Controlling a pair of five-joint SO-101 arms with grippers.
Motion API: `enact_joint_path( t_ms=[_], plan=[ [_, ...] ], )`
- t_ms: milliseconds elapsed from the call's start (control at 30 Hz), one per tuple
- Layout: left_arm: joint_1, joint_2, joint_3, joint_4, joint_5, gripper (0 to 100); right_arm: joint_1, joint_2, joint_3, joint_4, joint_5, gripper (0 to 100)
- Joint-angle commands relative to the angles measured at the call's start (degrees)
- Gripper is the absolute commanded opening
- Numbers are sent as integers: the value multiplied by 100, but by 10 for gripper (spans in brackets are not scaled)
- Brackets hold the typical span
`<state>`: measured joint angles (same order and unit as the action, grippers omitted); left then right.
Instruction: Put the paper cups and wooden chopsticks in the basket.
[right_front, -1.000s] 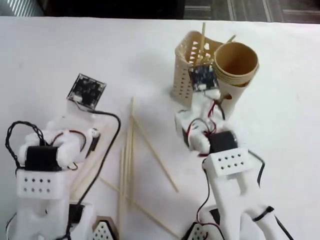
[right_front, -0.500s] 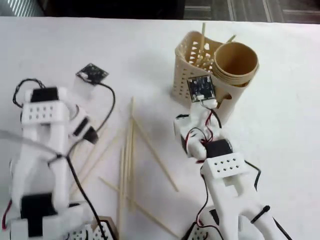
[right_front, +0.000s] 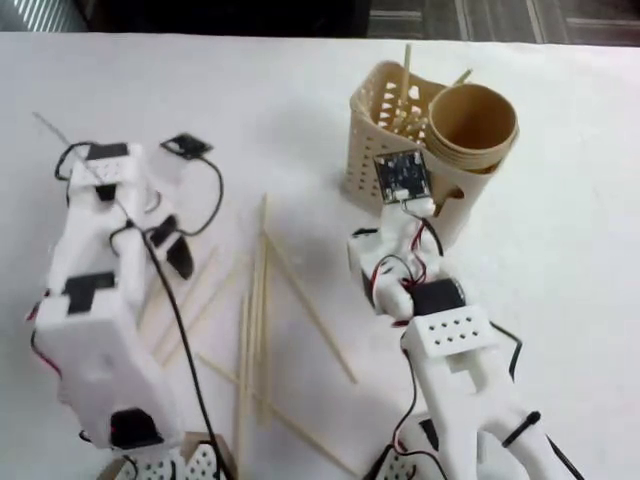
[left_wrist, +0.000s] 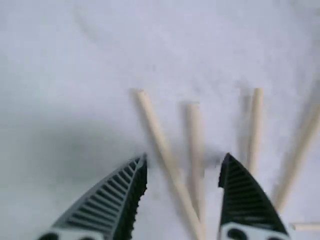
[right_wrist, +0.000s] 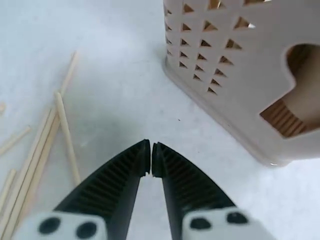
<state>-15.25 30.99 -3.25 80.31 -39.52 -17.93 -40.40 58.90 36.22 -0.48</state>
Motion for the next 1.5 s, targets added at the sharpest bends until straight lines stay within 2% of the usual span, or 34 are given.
enact_joint_path(
  t_ms=[0,167,467,567,667,900,1200,1467],
  plan=[
    [4,470,-818,246,158,151,57,-136,-44,-75,0,22],
    [198,1226,-1626,958,132,21,198,-145,-44,-84,0,22],
    [567,1648,-3297,2189,211,21,321,-145,-53,-92,0,22],
    [690,1648,-3886,2224,642,20,321,-145,-53,-154,0,26],
    [875,1543,-4141,2233,782,20,347,-145,-44,-163,0,28],
    [1367,400,-3710,2233,791,20,338,-145,-44,-154,0,28],
    [2273,-2158,-3613,2189,1213,21,435,-189,-44,-127,-18,26],
    [2976,-3284,-4431,1609,1732,21,980,-198,-70,-154,-44,24]
  ],
)
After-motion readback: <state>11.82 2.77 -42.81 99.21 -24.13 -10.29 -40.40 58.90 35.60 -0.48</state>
